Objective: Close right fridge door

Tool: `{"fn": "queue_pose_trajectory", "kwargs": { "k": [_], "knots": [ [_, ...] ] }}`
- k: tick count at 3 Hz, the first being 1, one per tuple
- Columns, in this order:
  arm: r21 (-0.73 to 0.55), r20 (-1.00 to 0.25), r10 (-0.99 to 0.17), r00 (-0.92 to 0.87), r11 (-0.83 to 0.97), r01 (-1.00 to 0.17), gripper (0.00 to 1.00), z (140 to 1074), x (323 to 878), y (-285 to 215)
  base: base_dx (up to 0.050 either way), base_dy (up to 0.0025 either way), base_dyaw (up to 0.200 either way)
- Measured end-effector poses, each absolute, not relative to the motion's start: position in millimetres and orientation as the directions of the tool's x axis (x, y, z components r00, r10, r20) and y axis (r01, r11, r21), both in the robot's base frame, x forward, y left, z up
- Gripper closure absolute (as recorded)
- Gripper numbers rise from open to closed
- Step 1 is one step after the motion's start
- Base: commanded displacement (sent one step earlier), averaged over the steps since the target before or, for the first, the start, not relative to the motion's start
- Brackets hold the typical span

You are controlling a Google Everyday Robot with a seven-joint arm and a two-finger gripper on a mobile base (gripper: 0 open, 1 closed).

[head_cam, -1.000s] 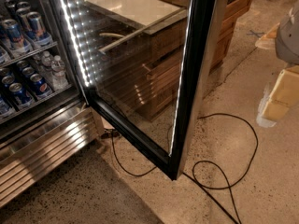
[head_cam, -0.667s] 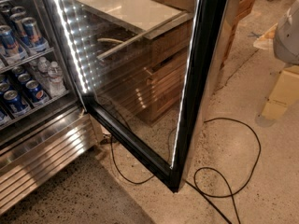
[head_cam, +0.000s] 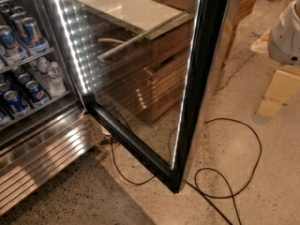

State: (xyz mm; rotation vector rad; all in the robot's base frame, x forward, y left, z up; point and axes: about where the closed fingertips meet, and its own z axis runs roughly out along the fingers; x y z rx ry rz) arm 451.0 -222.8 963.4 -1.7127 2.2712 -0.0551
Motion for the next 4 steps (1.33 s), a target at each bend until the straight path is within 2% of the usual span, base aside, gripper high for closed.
{"fn": "queue_pose_trajectory", "kwargs": {
  "k": [1, 2, 4],
  "knots": [
    [-0.164, -0.181, -0.935, -0.305, 0.335, -0.928, 0.00, 925.8, 497.1, -238.0, 0.000, 0.00000, 0.000],
    [-0.164, -0.181, -0.935, -0.305, 0.335, -0.928, 0.11, 925.8, 497.2, -238.0, 0.000, 0.00000, 0.000],
    [-0.164, -0.181, -0.935, -0.305, 0.335, -0.928, 0.58, 925.8, 497.2, -238.0, 0.000, 0.00000, 0.000]
  ]
}}
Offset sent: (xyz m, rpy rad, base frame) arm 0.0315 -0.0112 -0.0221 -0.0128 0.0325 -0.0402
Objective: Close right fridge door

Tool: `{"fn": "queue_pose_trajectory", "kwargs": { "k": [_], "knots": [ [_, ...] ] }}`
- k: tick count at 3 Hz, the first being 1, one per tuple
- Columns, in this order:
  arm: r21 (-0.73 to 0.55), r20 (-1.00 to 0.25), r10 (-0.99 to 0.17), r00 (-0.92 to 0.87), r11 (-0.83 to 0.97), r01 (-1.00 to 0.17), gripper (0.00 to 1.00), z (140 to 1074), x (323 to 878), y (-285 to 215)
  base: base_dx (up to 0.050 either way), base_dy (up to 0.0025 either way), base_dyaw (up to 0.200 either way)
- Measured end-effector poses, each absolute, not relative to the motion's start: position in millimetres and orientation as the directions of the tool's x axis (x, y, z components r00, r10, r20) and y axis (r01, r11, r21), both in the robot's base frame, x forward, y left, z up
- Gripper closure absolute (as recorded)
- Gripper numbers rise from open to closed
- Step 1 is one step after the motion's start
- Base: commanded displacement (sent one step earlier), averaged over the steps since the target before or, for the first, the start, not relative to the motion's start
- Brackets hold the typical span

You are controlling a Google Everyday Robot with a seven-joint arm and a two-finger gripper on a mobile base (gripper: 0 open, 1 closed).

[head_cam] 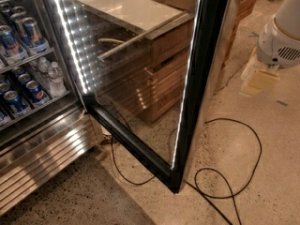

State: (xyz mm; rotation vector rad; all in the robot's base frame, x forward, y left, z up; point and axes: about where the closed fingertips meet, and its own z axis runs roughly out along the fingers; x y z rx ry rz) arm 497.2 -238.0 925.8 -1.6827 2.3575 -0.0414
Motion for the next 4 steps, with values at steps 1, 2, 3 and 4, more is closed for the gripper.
{"fn": "queue_pose_trajectory", "kwargs": {
  "k": [1, 2, 3, 4],
  "knots": [
    [-0.164, -0.181, -0.935, -0.305, 0.335, -0.928, 0.81, 925.8, 497.2, -238.0, 0.000, 0.00000, 0.000],
    [-0.164, -0.181, -0.935, -0.306, 0.335, -0.928, 1.00, 925.8, 497.2, -238.0, 0.000, 0.00000, 0.000],
    [-0.162, -0.160, -0.933, -0.322, 0.347, -0.924, 1.00, 923.0, 504.2, -239.4, 0.000, 0.00000, 0.000],
    [-0.157, -0.104, -0.928, -0.357, 0.370, -0.916, 1.00, 922.0, 533.5, -239.8, 0.000, 0.00000, 0.000]
  ]
}}
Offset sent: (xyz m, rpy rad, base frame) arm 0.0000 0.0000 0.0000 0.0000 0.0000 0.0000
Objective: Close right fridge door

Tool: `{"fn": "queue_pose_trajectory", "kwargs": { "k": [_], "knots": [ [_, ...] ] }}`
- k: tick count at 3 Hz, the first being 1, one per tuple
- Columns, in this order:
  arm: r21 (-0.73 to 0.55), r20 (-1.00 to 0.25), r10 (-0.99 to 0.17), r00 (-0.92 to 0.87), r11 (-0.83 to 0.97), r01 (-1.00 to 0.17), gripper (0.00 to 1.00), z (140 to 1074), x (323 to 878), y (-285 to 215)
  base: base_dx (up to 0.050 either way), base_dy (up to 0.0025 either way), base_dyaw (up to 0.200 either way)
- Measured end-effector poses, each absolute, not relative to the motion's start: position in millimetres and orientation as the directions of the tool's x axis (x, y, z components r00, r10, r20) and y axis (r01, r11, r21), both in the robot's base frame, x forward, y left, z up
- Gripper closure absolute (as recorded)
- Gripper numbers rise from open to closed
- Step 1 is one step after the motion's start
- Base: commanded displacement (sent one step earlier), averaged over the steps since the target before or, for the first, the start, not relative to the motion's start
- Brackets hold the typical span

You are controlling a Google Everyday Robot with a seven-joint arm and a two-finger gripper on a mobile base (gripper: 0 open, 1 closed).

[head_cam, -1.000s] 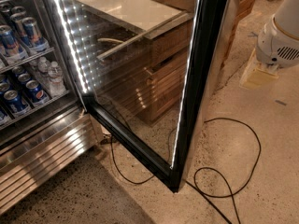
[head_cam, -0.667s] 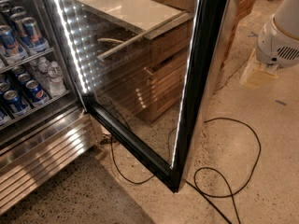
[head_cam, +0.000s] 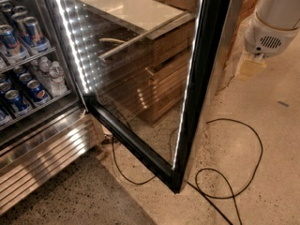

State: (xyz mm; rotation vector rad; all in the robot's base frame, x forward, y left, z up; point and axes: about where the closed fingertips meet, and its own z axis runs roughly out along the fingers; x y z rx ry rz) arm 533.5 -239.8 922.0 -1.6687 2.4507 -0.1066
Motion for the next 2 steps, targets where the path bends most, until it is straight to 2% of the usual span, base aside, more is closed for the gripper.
{"fn": "queue_pose_trajectory", "kwargs": {
  "k": [1, 2],
  "knots": [
    [-0.177, -0.080, -0.935, -0.345, 0.354, -0.918, 1.00, 925.6, 579.1, -220.7, 0.000, 0.00000, 0.000],
    [-0.177, -0.080, -0.935, -0.345, 0.354, -0.918, 1.00, 925.6, 579.1, -220.7, -0.038, -0.00244, 0.130]
  ]
}}
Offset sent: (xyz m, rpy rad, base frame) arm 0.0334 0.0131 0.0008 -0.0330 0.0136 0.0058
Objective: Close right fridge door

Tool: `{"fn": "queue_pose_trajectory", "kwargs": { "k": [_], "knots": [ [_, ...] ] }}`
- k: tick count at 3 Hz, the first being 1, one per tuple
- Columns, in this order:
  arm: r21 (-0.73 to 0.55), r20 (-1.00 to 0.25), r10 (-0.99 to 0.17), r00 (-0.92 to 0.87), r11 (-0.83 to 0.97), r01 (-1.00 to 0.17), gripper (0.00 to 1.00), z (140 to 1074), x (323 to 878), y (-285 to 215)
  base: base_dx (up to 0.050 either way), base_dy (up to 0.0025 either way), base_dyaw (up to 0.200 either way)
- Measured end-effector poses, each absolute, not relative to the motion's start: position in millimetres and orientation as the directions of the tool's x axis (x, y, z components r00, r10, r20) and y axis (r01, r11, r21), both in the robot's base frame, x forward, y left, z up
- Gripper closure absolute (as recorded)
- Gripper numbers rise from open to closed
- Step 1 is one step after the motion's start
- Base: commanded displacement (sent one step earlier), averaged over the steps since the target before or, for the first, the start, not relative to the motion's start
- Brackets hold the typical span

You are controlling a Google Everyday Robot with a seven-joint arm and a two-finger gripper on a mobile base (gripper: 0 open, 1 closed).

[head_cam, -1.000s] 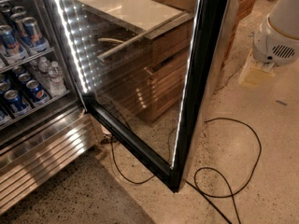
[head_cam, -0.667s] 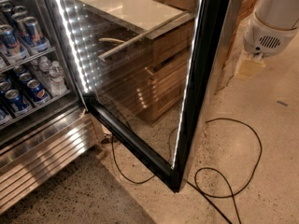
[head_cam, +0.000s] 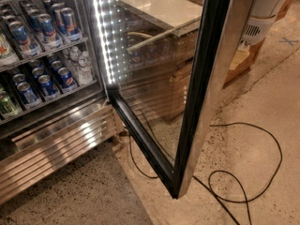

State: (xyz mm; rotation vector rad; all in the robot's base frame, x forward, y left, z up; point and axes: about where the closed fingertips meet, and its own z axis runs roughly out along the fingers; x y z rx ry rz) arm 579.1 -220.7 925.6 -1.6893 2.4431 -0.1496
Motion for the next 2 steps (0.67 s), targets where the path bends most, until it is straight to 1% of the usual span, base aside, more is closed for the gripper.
{"fn": "queue_pose_trajectory", "kwargs": {
  "k": [2],
  "knots": [
    [-0.177, -0.080, -0.935, -0.345, 0.354, -0.918, 1.00, 925.6, 579.1, -220.7, -0.027, -0.00239, 0.169]
  ]
}}
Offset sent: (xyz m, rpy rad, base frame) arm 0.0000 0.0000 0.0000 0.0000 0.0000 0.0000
